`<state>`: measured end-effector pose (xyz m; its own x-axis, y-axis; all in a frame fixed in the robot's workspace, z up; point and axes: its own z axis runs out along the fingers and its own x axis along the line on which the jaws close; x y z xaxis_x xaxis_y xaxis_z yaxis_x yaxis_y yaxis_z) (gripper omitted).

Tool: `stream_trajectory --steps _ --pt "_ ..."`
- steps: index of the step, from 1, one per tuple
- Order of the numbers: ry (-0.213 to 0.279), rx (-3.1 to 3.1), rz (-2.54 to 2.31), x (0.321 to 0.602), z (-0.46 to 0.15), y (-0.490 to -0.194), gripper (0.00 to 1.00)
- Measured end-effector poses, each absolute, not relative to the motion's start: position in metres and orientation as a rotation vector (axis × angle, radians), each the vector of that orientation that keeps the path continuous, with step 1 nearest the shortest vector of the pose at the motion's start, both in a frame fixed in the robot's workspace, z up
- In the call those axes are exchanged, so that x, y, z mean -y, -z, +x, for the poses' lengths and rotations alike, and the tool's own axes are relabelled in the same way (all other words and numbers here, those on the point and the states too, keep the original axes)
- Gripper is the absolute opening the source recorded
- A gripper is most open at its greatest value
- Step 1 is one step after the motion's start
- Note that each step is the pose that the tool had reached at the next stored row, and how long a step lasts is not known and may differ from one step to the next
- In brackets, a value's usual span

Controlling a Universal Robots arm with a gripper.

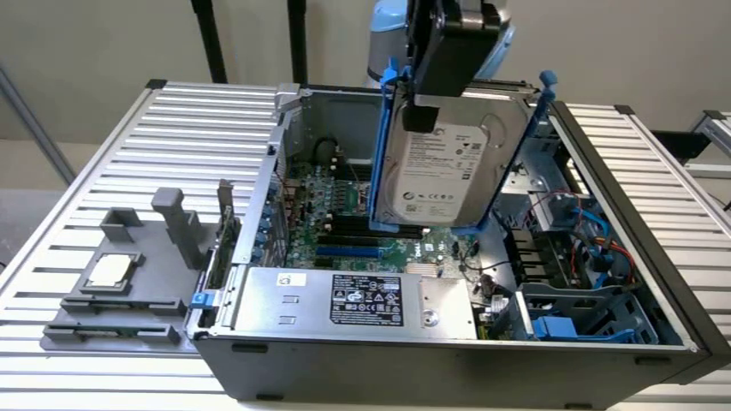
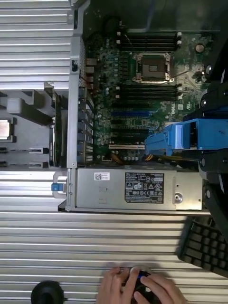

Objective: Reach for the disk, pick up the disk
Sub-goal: 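Pick up the disk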

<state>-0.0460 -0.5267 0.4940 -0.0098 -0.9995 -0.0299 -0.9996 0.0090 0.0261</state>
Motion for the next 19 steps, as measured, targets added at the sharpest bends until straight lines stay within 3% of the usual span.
stream_trajectory --steps 19 --pt "-0.067 -2.232 -2.211 0.559 0.04 -0.496 0.33"
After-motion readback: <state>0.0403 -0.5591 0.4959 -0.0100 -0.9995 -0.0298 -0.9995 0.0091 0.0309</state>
